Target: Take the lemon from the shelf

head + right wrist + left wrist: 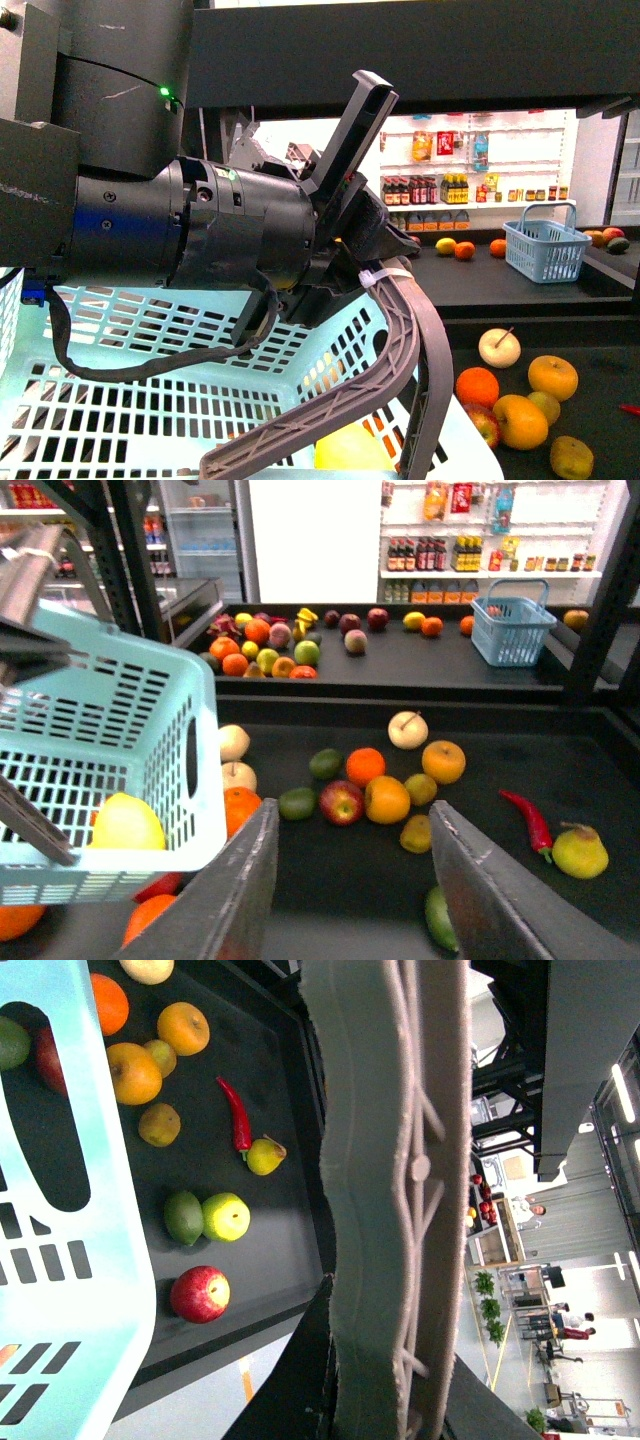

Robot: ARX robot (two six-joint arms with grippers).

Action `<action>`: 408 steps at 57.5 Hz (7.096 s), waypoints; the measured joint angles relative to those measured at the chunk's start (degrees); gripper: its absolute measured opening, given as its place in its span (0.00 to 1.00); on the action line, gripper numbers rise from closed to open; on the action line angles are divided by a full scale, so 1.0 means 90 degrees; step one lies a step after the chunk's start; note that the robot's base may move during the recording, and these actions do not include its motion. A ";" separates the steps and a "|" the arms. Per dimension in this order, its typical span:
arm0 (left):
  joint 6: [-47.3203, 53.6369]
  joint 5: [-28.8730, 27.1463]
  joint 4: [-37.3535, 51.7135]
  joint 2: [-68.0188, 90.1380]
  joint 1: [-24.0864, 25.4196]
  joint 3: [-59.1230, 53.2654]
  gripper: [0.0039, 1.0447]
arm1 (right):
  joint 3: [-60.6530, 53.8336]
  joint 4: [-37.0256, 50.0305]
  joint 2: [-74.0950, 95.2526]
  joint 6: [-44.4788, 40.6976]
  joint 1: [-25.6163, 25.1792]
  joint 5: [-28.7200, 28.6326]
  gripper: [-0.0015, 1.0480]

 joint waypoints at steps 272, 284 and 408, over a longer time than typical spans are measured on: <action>0.0296 -0.2208 -0.0092 -0.2341 0.5183 -0.1766 0.93 | -0.0855 0.0187 -0.0792 -0.0022 0.0012 -0.0019 0.98; 0.3602 -0.3976 -0.1061 -0.5170 0.3973 -0.3228 0.93 | -0.0857 0.0187 -0.0792 -0.0022 0.0012 -0.0017 0.98; 0.5751 -0.3271 -0.2356 -1.0710 0.3031 -0.6768 0.89 | -0.0855 0.0187 -0.0794 -0.0022 0.0012 -0.0017 0.98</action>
